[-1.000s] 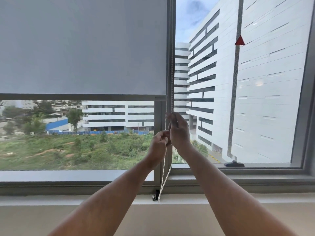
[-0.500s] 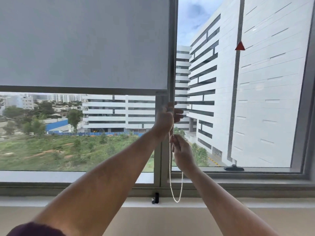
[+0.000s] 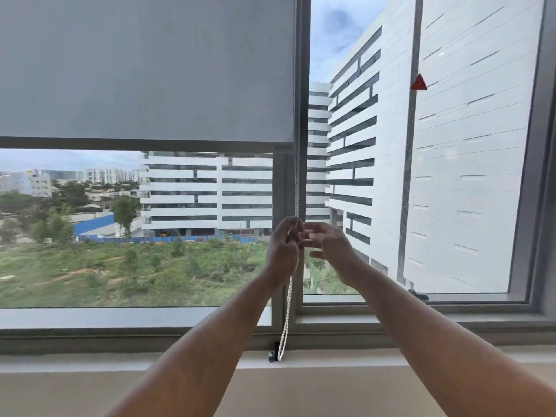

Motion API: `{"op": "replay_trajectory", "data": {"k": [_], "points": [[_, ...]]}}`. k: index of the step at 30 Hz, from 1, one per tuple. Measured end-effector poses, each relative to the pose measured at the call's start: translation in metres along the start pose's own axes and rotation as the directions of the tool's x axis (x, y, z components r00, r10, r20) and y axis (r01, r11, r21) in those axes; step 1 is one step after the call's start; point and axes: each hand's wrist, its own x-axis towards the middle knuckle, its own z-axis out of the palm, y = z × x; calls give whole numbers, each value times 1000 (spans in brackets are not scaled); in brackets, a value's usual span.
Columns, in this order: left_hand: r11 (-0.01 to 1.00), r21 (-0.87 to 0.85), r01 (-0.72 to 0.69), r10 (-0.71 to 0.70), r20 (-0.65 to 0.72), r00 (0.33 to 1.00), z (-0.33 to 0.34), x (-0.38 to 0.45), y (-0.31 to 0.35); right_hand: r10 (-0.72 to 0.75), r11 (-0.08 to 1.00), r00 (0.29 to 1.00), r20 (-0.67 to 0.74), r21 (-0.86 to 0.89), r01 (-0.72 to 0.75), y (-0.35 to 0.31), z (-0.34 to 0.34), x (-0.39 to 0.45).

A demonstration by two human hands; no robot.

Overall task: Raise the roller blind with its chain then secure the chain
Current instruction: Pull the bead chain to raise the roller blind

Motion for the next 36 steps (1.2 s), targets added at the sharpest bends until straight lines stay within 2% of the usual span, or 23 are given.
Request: {"op": "replay_trajectory", "data": {"k": [6,8,12,17,22,27,32,36], "points": [[995,103,16,-14,-19,1000,22,-14,-18,-72,949,997,34,310,58,-58,13,18],[992,123,13,-14,10,1000,30,-18,-20,-114,930,993,-12,350,111,-69,17,23],[981,194,6,-14,38,999,30,-20,-21,-157,945,963,-221,250,211,-63,20,24],[971,231,69,-91,87,992,20,-22,-28,-181,946,957,-227,227,233,-45,29,16],[977,134,167,-185,136,973,13,-23,-31,-220,952,935,-278,148,268,-30,37,16],[981,63,183,-189,90,978,4,-14,-21,-249,950,927,-281,115,290,-25,40,17],[982,-71,177,-181,-54,982,0,1,-1,-241,947,931,-275,141,287,-8,44,16],[985,-71,157,-164,-100,981,1,15,19,-253,940,937,-240,167,297,18,45,11]]}}
